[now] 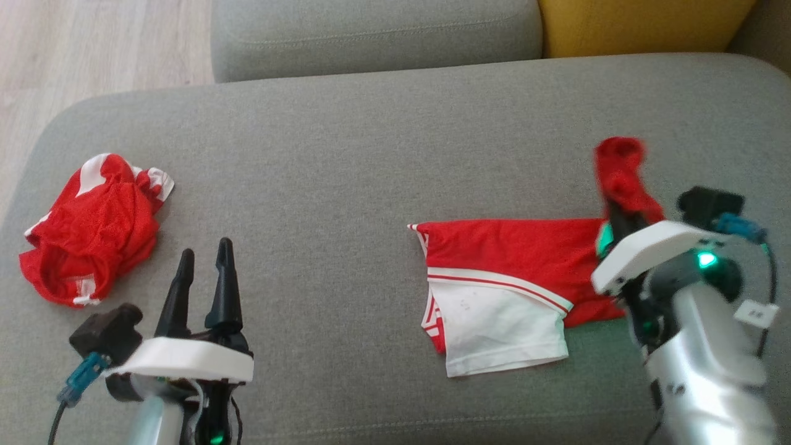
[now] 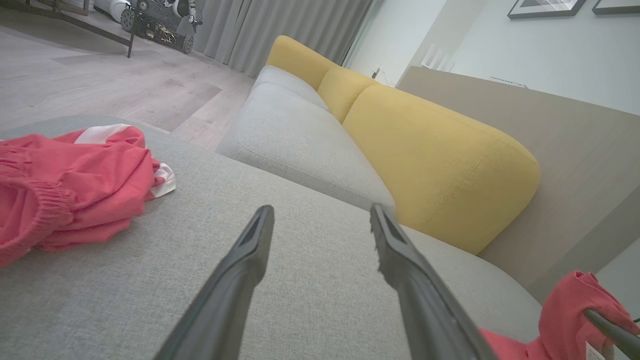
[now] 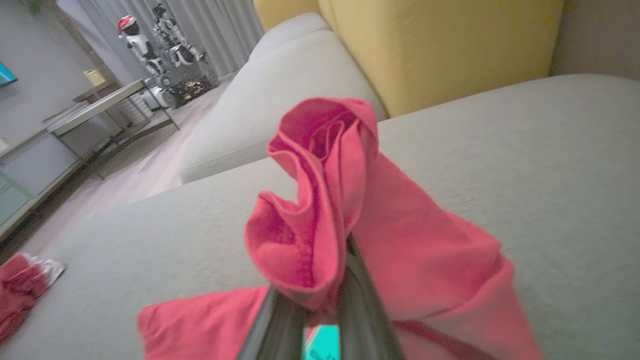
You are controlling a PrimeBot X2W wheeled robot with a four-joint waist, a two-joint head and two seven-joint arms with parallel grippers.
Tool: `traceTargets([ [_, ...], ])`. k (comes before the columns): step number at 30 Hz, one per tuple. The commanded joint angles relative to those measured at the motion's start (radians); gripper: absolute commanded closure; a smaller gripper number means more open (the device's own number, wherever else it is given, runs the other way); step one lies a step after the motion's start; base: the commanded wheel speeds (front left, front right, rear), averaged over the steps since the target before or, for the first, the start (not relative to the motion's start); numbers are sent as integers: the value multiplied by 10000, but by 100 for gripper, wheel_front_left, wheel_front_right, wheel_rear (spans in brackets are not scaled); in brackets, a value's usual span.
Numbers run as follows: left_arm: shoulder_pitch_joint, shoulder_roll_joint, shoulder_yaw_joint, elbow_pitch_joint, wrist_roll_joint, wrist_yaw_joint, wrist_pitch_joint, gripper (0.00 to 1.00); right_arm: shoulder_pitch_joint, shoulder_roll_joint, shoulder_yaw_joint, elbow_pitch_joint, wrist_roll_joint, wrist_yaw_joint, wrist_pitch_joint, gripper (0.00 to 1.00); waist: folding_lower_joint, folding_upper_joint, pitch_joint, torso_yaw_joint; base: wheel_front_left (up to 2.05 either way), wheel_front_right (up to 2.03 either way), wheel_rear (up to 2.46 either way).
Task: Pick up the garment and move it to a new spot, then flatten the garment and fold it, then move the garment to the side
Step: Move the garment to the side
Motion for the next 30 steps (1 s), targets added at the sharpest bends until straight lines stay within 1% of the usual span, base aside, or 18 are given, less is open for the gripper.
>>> traceTargets([
  [1,-214,68,265,-296,-128,57,-89,0,229,156,959,-1286,761,-9,429,100,0,0,-75,8,0,0,0],
  [3,-206,68,217,-279,-158,60,-89,0,652,175,1692,-2190,1698,-9,784,100,0,0,-107,49,0,0,0],
  [4,-206,68,217,-279,-158,60,-89,0,652,175,1692,-2190,1698,-9,784,100,0,0,-107,49,0,0,0],
  [7,-187,68,192,-267,-209,76,-89,0,1205,180,2692,-3192,3001,-9,1052,100,0,0,-112,119,0,0,0],
  [10,-204,68,161,-268,-260,86,-89,0,1527,182,3441,-3540,3612,-9,1069,100,0,0,-44,223,0,0,0],
  [13,-284,68,123,-313,-319,104,-89,0,1561,183,3953,-3424,3622,-9,853,100,0,0,155,366,0,0,0],
  [17,-343,68,77,-277,-377,112,-89,0,1384,183,4448,-2855,3774,-9,430,100,0,0,379,548,0,0,0],
  [22,-487,68,49,-200,-422,79,-89,0,1033,184,4984,-1818,3627,-9,-5,100,0,0,631,770,0,0,0],
  [25,-557,68,40,-166,-451,67,-89,0,918,184,5191,-1107,3448,-9,-74,99,0,0,710,850,0,0,0],
  [26,-564,68,32,-152,-458,66,-89,0,882,184,5299,-908,3331,-9,-30,2,0,0,723,866,0,0,0],
  [27,-568,68,28,-141,-464,67,-90,0,864,184,5335,-798,3370,-9,-43,0,0,0,733,875,0,0,0],
  [30,-550,68,64,-123,-473,81,-90,0,748,184,5493,-771,3461,-9,-176,0,0,0,718,829,0,0,0],
])
